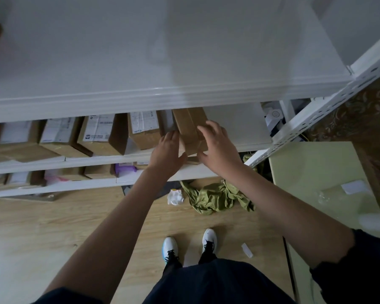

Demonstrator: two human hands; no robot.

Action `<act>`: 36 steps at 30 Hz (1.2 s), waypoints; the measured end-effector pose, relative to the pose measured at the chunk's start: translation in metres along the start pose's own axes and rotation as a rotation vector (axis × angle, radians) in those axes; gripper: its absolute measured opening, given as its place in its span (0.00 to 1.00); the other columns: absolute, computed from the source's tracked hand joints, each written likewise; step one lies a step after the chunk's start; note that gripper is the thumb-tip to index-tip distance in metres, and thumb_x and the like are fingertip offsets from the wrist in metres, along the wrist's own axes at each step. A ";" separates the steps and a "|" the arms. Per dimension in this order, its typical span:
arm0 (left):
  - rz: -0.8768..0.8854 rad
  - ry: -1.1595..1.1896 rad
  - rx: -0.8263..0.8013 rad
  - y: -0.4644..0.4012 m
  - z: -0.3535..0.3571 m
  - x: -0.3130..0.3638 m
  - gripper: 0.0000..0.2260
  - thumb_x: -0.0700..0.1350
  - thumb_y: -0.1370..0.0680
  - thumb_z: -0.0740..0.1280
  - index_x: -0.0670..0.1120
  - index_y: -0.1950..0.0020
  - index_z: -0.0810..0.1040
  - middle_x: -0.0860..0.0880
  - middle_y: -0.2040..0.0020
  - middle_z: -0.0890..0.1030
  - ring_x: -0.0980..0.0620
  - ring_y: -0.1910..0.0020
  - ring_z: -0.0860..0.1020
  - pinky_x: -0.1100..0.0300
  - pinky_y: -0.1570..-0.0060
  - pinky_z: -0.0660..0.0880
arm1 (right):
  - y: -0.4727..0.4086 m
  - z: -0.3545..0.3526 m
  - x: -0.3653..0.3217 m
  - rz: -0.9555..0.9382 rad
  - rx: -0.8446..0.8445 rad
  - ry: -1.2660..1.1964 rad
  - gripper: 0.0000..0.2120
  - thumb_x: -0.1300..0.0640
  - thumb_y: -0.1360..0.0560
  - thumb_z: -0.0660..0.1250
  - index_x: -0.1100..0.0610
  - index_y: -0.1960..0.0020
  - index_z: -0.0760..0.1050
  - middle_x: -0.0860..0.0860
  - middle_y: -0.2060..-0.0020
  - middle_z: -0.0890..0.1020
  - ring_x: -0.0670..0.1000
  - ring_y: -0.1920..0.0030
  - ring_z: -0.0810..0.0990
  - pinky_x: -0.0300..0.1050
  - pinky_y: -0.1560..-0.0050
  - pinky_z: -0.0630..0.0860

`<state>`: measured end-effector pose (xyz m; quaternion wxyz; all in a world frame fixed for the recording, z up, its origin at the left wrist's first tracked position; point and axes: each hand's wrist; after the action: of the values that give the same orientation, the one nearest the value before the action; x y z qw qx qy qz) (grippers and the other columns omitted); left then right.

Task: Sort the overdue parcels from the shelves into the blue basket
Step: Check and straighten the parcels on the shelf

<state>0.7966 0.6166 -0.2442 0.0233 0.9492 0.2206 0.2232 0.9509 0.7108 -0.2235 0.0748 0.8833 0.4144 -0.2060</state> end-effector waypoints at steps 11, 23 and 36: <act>0.073 -0.142 0.035 0.003 -0.012 0.019 0.42 0.48 0.23 0.73 0.41 0.18 0.51 0.41 0.21 0.61 0.39 0.24 0.64 0.46 0.28 0.68 | 0.006 0.009 0.034 0.186 -0.091 -0.119 0.22 0.56 0.25 0.74 0.60 0.34 0.73 0.56 0.38 0.75 0.58 0.39 0.76 0.50 0.42 0.76; -0.086 0.121 0.064 0.024 0.004 0.009 0.42 0.48 0.21 0.72 0.38 0.18 0.48 0.38 0.23 0.63 0.39 0.24 0.65 0.49 0.26 0.64 | 0.026 0.012 0.010 -0.071 -0.014 0.067 0.30 0.55 0.25 0.72 0.60 0.28 0.66 0.56 0.35 0.72 0.57 0.37 0.74 0.53 0.42 0.79; -0.120 0.276 -0.008 0.013 0.034 0.013 0.26 0.44 0.23 0.72 0.42 0.27 0.70 0.43 0.30 0.71 0.44 0.34 0.74 0.55 0.35 0.70 | 0.029 0.004 0.027 -0.123 -0.030 0.127 0.28 0.55 0.26 0.73 0.60 0.28 0.70 0.59 0.29 0.69 0.60 0.29 0.70 0.54 0.39 0.77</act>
<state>0.8275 0.6122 -0.2677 0.0100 0.8945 0.2773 0.3505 0.9871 0.7104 -0.2397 0.0487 0.8662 0.4749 -0.1476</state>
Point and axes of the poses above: each hand's wrist, its own y-axis away from the middle knuckle, its own z-axis out of the palm, x = y × z
